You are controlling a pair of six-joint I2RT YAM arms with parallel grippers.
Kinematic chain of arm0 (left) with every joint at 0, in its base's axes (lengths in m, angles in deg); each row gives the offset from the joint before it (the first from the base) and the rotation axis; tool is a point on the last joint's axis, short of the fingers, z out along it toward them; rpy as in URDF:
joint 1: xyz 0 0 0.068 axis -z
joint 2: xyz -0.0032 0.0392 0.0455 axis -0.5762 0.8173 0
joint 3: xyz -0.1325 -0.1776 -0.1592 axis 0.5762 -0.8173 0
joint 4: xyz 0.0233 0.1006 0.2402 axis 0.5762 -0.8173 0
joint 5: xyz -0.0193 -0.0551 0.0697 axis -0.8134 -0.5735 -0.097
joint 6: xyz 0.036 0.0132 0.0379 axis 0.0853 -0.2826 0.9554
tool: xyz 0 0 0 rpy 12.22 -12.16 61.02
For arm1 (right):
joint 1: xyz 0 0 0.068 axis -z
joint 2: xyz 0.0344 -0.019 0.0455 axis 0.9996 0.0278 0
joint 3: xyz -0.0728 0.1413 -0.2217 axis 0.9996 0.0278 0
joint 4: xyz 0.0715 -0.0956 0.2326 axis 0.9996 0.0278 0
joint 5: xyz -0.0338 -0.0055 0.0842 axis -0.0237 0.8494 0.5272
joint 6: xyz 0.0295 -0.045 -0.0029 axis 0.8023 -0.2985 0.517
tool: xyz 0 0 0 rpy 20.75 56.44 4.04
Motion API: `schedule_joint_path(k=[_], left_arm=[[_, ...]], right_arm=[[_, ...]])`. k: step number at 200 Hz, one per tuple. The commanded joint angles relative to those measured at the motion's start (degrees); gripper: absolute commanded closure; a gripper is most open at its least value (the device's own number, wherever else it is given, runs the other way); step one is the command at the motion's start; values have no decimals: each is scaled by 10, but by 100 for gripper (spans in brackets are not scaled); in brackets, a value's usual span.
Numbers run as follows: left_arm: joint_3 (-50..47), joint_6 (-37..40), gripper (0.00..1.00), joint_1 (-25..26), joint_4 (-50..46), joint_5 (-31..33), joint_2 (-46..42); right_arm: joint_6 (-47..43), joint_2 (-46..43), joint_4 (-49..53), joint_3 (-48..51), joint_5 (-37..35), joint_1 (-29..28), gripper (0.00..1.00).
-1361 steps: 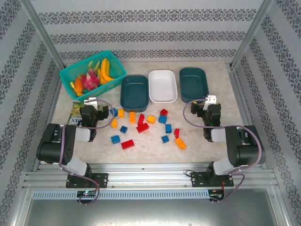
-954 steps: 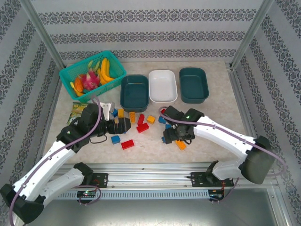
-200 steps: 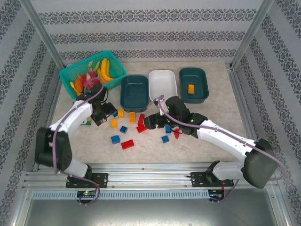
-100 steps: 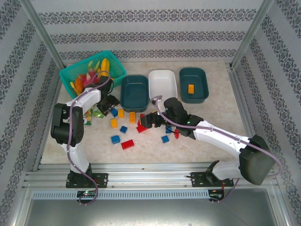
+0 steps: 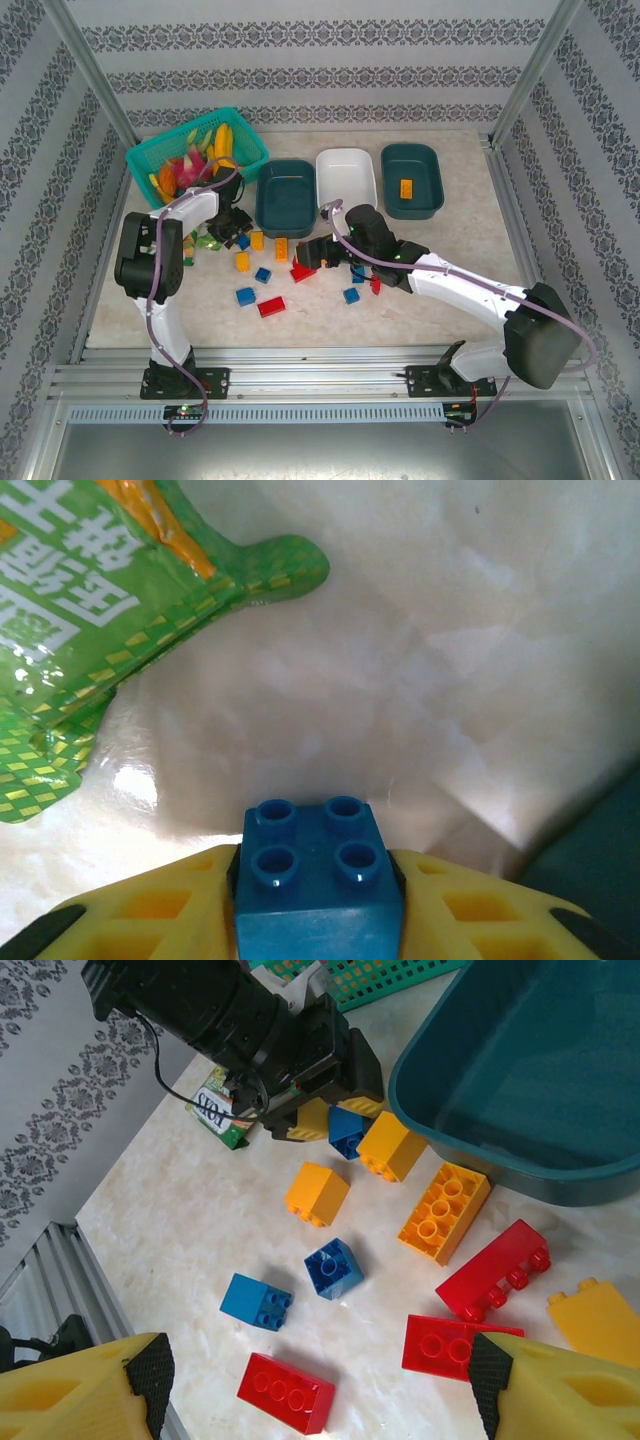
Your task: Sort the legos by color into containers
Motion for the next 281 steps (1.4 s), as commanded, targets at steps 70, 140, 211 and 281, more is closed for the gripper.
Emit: schedule_joint_path(k=[70, 140, 211, 281], left_arm=[[105, 89, 66, 42, -59, 36, -96], [345, 141, 67, 106, -93, 25, 121], [417, 143, 58, 106, -117, 12, 233], [408, 142, 31, 111, -114, 7, 144]], right_arm=[[28, -54, -6, -37, -79, 39, 21], [81, -49, -3, -30, -120, 92, 20], [123, -57, 48, -20, -150, 122, 19], [161, -89, 367, -36, -205, 157, 25]])
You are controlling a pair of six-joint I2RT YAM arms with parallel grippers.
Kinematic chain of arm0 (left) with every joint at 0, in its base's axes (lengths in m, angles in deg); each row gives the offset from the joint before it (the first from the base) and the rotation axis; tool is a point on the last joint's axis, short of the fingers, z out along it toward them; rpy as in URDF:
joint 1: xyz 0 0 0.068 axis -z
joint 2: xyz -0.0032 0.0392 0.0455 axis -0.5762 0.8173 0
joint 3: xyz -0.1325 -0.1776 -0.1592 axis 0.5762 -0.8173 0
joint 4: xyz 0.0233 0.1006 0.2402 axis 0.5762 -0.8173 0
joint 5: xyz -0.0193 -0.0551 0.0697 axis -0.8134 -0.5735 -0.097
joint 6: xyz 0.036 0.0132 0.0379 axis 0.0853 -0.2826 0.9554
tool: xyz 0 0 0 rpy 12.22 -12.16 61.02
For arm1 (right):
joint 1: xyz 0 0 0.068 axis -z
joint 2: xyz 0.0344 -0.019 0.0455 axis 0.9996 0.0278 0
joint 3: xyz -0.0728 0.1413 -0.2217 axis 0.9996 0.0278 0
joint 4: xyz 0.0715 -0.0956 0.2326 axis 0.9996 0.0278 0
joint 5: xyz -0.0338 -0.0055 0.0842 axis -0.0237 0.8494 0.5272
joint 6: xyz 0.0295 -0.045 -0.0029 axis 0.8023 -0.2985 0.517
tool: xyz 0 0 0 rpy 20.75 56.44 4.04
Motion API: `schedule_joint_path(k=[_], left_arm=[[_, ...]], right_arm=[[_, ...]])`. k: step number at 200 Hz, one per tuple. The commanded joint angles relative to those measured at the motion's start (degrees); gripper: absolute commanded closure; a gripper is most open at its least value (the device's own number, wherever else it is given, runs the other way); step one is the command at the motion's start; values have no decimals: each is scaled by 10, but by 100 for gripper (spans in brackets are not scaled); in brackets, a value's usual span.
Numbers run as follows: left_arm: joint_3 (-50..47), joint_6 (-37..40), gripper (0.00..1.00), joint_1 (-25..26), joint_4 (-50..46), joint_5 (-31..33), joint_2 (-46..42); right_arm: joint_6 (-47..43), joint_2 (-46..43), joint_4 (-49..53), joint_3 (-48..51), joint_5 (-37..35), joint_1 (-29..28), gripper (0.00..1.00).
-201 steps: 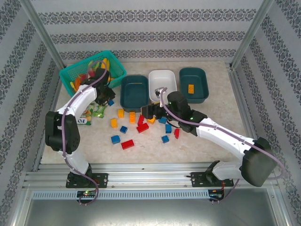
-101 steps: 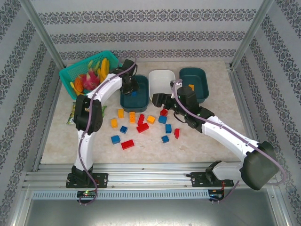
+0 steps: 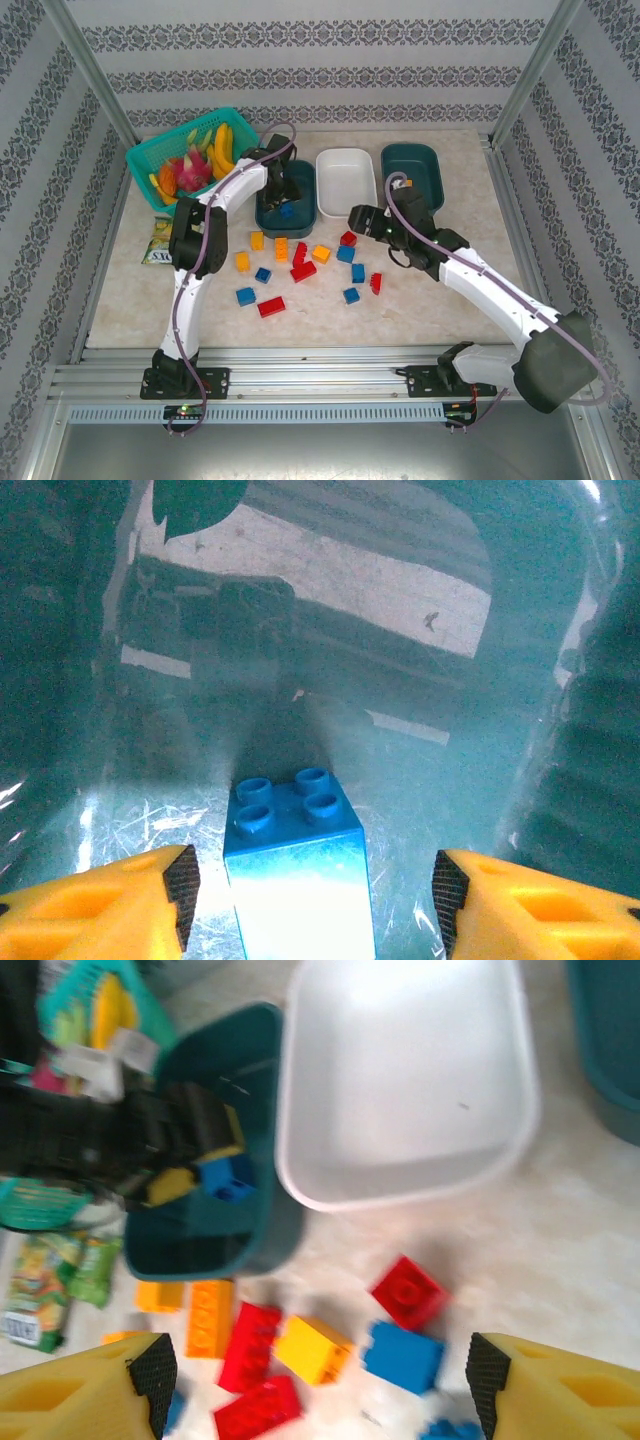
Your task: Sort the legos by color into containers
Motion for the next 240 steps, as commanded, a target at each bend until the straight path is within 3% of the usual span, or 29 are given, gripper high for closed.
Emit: schedule_joint_path(k=[1, 35, 77, 112, 153, 240], left_arm=[[5, 3, 31, 2, -12, -6, -87], [-150, 46, 27, 37, 89, -59, -255], [-444, 72, 23, 84, 248, -183, -486], [-587, 68, 21, 113, 262, -204, -621], [-641, 52, 20, 116, 248, -194, -688], [-644, 48, 20, 130, 259, -195, -680]], right_arm=[[29, -10, 185, -17, -33, 12, 25], [42, 14, 245, 8, 66, 53, 33], [55, 80, 216, 21, 105, 55, 35], [53, 134, 208, 21, 106, 55, 40], [43, 174, 187, 20, 112, 55, 45], [46, 220, 155, 30, 111, 52, 56]])
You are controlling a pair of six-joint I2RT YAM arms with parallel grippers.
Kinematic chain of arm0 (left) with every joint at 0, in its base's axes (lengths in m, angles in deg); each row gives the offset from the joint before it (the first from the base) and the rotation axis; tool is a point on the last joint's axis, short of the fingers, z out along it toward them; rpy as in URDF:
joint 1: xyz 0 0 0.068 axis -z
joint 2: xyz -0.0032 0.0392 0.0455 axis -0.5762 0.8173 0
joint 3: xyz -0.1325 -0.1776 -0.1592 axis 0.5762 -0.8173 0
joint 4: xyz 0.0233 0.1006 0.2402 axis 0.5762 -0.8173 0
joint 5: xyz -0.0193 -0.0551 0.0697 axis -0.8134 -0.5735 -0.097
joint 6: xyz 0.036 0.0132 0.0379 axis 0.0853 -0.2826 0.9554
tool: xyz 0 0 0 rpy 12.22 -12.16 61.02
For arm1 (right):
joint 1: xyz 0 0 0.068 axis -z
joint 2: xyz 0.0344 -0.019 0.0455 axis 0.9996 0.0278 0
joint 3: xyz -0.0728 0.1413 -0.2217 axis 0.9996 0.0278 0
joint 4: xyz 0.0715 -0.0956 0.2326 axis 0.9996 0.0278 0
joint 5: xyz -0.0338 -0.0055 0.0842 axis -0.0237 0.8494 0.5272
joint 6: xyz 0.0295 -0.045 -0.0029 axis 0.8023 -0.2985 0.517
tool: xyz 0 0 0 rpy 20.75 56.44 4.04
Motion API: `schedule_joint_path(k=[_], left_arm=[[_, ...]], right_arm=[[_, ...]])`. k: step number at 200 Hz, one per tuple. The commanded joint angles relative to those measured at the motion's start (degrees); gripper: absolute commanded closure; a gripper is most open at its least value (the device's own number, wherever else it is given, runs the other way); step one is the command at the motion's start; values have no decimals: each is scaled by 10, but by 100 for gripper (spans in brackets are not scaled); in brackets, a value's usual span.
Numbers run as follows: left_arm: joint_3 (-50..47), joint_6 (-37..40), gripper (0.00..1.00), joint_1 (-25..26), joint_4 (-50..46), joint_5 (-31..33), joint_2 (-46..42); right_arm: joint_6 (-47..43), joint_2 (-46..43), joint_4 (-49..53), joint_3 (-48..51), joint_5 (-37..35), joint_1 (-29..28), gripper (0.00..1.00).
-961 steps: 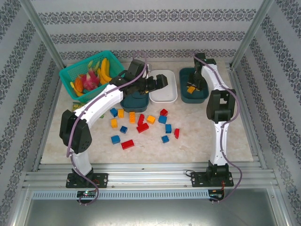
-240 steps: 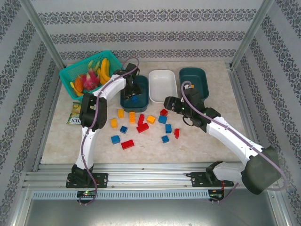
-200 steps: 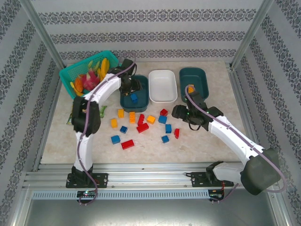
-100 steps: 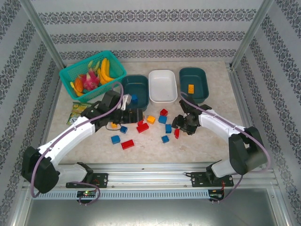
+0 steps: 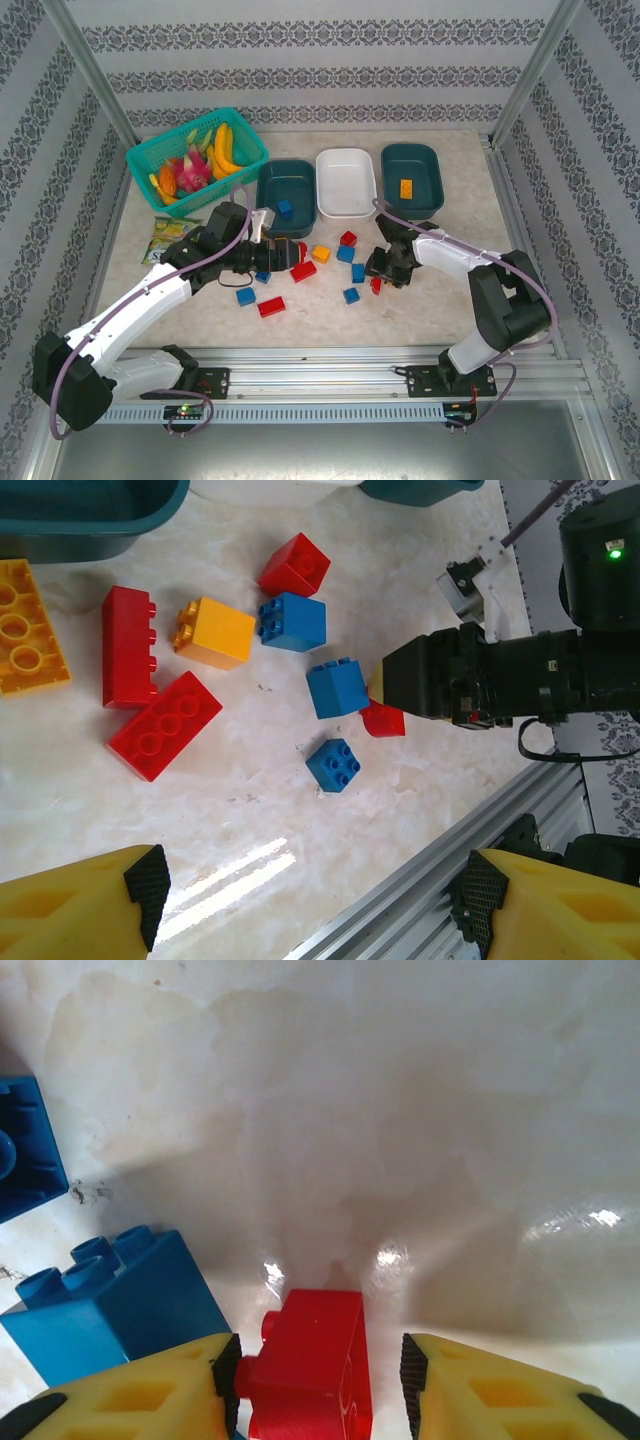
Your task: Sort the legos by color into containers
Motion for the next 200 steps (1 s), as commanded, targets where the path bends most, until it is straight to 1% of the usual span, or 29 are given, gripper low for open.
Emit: schedule_joint_path(k=[1, 30, 55, 81, 100, 118, 153, 180, 200], left_arm=[[-4, -6, 20, 12, 23, -6, 4], [-2, -5, 20, 18, 25, -5, 7], [4, -13, 20, 22, 31, -1, 8], [24, -42, 20, 22, 55, 8, 15], [54, -57, 18, 20, 63, 32, 34], [93, -61, 17, 13, 66, 41, 66], [167, -62, 17, -18, 70, 30, 141], [194, -78, 18, -57, 87, 19, 186], [205, -76, 18, -74, 85, 21, 207]], right_arm=[[1, 12, -11, 11, 4, -1, 57], [10, 4, -12, 15, -3, -3, 67], [8, -38, 22, 5, -31, -9, 78], [-13, -98, 70, -43, -83, -22, 81], [-33, -95, 74, -104, -84, -25, 82], [-60, -44, 72, -184, -84, -28, 82], [-92, 115, 67, -349, -71, -15, 82], [-100, 244, 76, -472, -51, 5, 82], [-115, 321, 88, -556, -49, 13, 81]])
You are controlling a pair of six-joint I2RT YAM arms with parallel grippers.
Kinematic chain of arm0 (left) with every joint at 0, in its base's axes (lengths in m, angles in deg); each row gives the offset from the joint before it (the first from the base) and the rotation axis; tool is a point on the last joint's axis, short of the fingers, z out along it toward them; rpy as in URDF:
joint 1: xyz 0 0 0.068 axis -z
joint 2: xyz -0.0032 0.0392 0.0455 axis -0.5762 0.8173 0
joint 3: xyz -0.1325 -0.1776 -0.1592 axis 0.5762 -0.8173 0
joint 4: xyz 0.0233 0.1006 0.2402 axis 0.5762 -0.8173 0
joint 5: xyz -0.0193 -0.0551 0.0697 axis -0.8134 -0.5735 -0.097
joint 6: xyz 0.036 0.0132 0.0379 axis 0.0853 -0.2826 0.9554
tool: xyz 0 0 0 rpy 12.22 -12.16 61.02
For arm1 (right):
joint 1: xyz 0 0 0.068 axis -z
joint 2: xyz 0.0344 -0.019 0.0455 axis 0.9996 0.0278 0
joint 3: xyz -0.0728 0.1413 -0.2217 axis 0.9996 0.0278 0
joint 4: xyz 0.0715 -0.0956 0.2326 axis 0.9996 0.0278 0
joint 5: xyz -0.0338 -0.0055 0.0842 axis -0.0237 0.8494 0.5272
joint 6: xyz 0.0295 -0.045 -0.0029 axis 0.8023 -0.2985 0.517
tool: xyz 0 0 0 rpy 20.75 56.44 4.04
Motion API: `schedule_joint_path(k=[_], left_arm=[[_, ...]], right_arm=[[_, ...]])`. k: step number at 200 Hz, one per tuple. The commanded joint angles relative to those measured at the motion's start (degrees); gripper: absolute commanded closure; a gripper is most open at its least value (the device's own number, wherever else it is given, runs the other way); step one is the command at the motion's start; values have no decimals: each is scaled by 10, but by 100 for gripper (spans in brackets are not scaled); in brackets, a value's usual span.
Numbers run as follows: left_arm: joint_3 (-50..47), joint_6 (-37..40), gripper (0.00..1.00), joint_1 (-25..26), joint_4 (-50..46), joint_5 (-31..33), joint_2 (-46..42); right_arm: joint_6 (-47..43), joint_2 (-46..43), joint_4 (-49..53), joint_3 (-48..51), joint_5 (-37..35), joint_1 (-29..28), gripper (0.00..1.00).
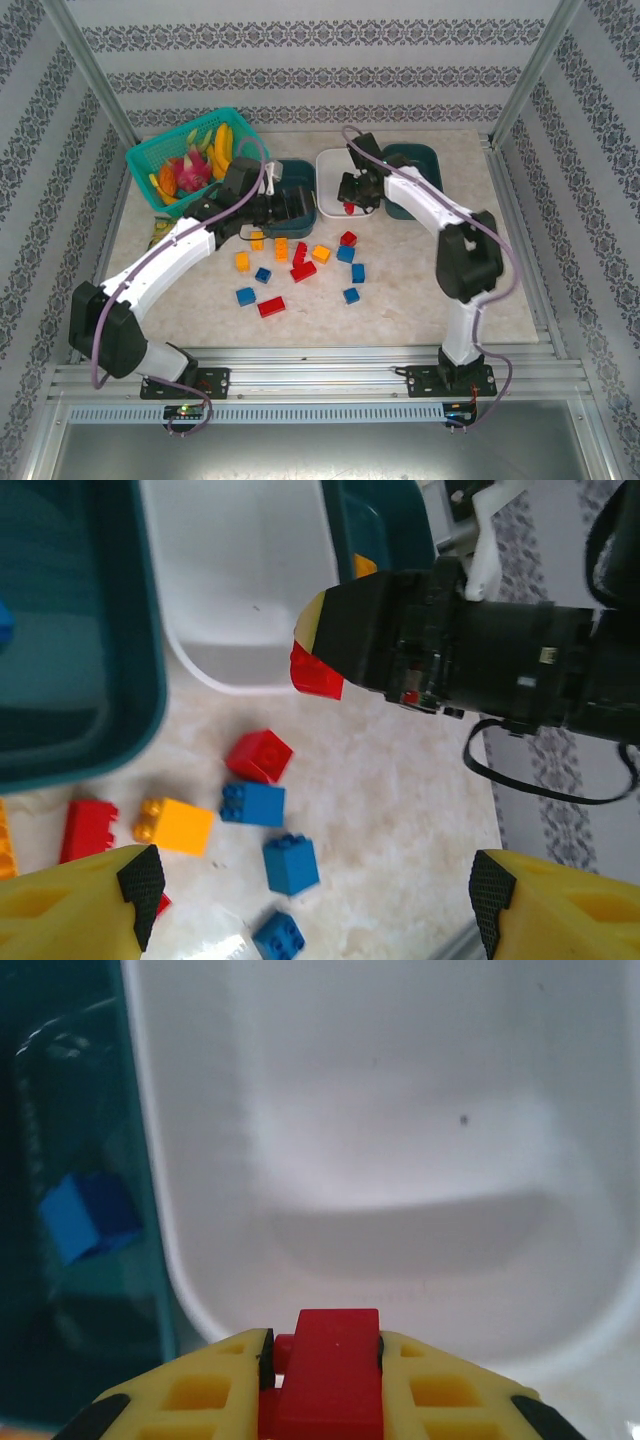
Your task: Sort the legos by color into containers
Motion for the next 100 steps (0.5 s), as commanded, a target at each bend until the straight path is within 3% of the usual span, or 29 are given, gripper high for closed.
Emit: schedule_joint_path(k=[1, 56, 100], left_arm=[[21, -11, 18, -22, 20, -3, 19], [28, -6, 18, -33, 1, 8, 32], [18, -6, 18, -34, -9, 13, 16]], right_arm=[[-29, 71, 30, -84, 5, 14, 81], [-32, 214, 91, -251, 27, 39, 77], [-43, 225, 118, -300, 40, 37, 51]])
